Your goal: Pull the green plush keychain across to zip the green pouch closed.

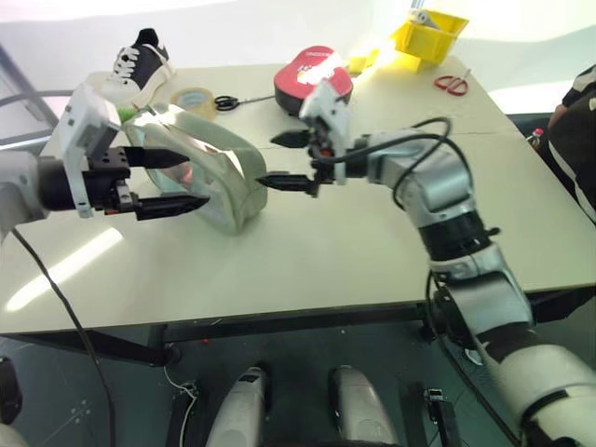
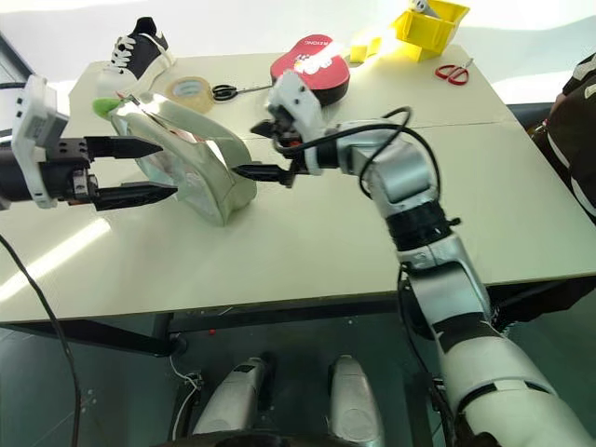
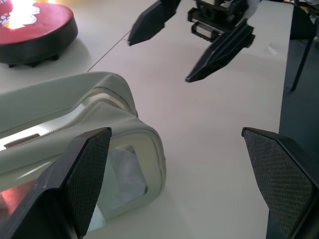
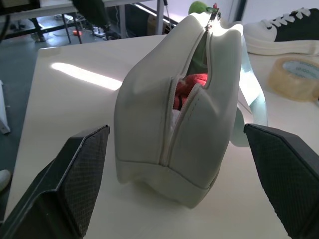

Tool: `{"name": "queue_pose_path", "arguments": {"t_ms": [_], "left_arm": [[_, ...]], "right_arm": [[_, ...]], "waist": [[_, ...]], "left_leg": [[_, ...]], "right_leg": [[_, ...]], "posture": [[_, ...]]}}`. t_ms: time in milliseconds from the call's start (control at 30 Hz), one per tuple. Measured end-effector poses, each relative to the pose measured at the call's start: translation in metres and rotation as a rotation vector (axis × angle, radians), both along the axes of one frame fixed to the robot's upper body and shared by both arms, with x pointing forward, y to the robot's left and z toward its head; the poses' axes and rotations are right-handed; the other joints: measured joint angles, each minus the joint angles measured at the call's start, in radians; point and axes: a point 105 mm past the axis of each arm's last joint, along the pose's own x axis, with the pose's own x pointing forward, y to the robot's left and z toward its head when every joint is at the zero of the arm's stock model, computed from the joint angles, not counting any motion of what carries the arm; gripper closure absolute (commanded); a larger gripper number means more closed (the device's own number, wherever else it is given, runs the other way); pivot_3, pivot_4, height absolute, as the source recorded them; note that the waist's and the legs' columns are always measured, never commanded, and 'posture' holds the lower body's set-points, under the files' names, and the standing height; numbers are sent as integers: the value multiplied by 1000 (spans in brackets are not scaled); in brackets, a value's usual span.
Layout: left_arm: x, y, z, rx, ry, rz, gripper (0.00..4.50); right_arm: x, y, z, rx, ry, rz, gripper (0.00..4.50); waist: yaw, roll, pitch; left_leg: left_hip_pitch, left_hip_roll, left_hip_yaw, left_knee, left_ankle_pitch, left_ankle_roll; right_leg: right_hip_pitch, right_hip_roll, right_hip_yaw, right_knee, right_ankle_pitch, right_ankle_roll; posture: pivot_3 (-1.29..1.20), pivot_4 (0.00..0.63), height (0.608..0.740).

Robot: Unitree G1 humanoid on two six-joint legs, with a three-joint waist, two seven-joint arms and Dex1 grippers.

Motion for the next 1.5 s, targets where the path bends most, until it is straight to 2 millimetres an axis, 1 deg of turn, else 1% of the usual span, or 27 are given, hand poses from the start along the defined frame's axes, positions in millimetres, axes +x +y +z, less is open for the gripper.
{"name": "queue_pose_path", "arguments": {"t_ms": [100, 200, 300, 400, 433, 467, 500, 567, 667, 700, 800, 833, 867, 900, 967, 1000, 1067, 1133, 1233, 1300, 1333, 1400, 1500], "left_arm": [[-8, 3, 4, -12, -23, 37, 63], [-11, 13, 7, -23, -46, 104, 63], [-14, 15, 5, -33, -51, 138, 63], [-16, 12, 5, -46, -63, 146, 63], [-16, 11, 5, -46, -63, 146, 0], [-16, 11, 5, -49, -63, 148, 0], [-16, 11, 4, -51, -62, 149, 0], [-15, 12, 3, -54, -57, 156, 0], [-15, 13, 3, -56, -60, 160, 0], [-14, 13, 4, -57, -61, 160, 0], [-13, 13, 5, -62, -72, 157, 0], [-13, 13, 6, -64, -74, 155, 0], [-12, 13, 6, -65, -74, 155, 0], [-11, 12, 5, -65, -70, 152, 0], [-11, 13, 3, -67, -59, 154, 0], [-10, 14, 2, -70, -56, 155, 0], [-9, 15, 2, -73, -54, 155, 0], [-8, 14, 1, -73, -54, 150, 0], [-5, 10, 0, -71, -54, 133, 0], [-2, 8, 0, -74, -55, 123, 0], [-1, 6, 0, -71, -58, 119, 0], [1, 7, 1, -71, -61, 120, 0], [1, 8, 0, -75, -56, 118, 0]], "right_arm": [[14, 10, -5, 2, -12, -48, 0], [21, 11, -13, -16, -13, -74, 0], [25, 8, -20, -36, -1, -83, 0], [25, 13, -27, -46, 14, -65, 0], [25, 15, -30, -47, 24, -58, 559], [25, 17, -32, -49, 30, -54, 913], [25, 18, -33, -52, 34, -52, 1388], [26, 19, -32, -49, 40, -47, 2379], [26, 20, -31, -46, 42, -41, 4041], [27, 19, -31, -46, 43, -42, 4460], [28, 15, -31, -48, 39, -49, 4460], [30, 8, -30, -57, 35, -59, 4460], [33, -2, -29, -73, 28, -73, 4460], [37, -18, -26, -94, 17, -98, 4460], [43, -58, -17, -144, -13, -159, 4460], [44, -76, -11, -170, -32, -180, 4460], [41, -102, -3, -210, -66, -194, 4460], [39, -119, 1, -247, -79, -195, 4460], [36, -130, 0, -300, -85, -181, 4460], [38, -133, -5, -314, -78, -189, 3795], [40, -136, -8, -324, -78, -210, 3541], [45, -142, -12, -340, -87, -246, 2505], [47, -145, -10, -340, -101, -268, 963]], "waist": [[-4, 0, 0], [-5, 0, 0], [-6, 0, 0], [-9, 0, 0], [-10, 0, 0], [-10, 0, 0], [-10, 0, 0], [-10, 0, 0], [-9, 0, 0], [-9, 0, 0], [-9, 0, 0], [-5, 0, 0], [0, 0, 0], [7, 0, 0], [23, 0, 0], [25, 0, 0], [20, 0, 0], [12, 0, 0], [-3, 0, 0], [-10, 0, 0], [-10, 0, 0], [-10, 0, 0], [-9, 0, 0]], "left_leg": [[0, 0, -1, 0, 1, -1], [0, 0, -2, 0, 1, -2], [0, 0, -2, 0, 1, -2], [0, 0, -2, 0, 1, -2], [0, 0, -2, 0, 1, -2], [0, 0, -2, 0, 1, -2], [0, 0, -2, 0, 1, -2], [0, 0, -2, 0, 1, -2], [0, 0, -2, 0, 1, -2], [0, 0, -2, 0, 1, -2], [0, 0, -2, 0, 1, -2], [0, 0, -2, 0, 2, -3], [0, 0, -2, 0, 2, -3], [-1, 0, -2, 0, 2, -3], [-1, -1, -1, 1, 2, -3], [-1, -1, -1, 1, 2, -3], [-1, -1, -1, 1, 2, -3], [0, 0, 0, 0, 2, -3], [0, 1, 1, 0, 2, -3], [0, 1, 1, 0, 2, -3], [0, 1, 1, 0, 2, -3], [0, 1, 1, 0, 2, -3], [0, 1, 1, 0, 2, -3]], "right_leg": [[0, 0, 0, 1, 0, 0], [0, 1, 0, 1, 0, 0], [0, 1, 0, 1, 0, 0], [-1, 1, 0, 2, 0, 0], [-1, 2, 0, 2, 0, 0], [-1, 2, 1, 2, 0, 0], [-1, 2, 1, 2, 0, -1], [-1, 2, 1, 2, 0, -1], [-1, 2, 1, 2, 0, -1], [-1, 2, 1, 2, 0, -1], [-1, 2, 1, 2, 0, -1], [-1, 2, 1, 2, 0, -1], [-1, 2, 1, 2, 0, -1], [-1, 2, 1, 1, 0, -1], [0, 2, 1, 1, 0, -1], [0, 1, 1, 0, 0, -1], [0, 1, 1, 0, 0, -1], [-1, 2, 1, 1, 0, -1], [-1, 2, 1, 2, 0, -1], [-1, 2, 2, 2, 0, -1], [-1, 2, 2, 2, 0, -1], [-1, 2, 2, 2, 0, -1], [-1, 2, 2, 2, 0, -1]], "posture": [[0, 150, 740], [0, 150, 740], [0, 150, 740], [0, 150, 740], [0, 150, 740], [0, 150, 740], [0, 150, 740], [0, 150, 740], [0, 150, 740], [0, 150, 740], [0, 150, 740], [0, 150, 740], [0, 150, 740], [0, 150, 740], [0, 150, 740], [0, 150, 740], [0, 150, 740], [0, 150, 740], [0, 150, 740], [0, 150, 740], [0, 150, 740], [0, 150, 740], [0, 150, 740]]}}
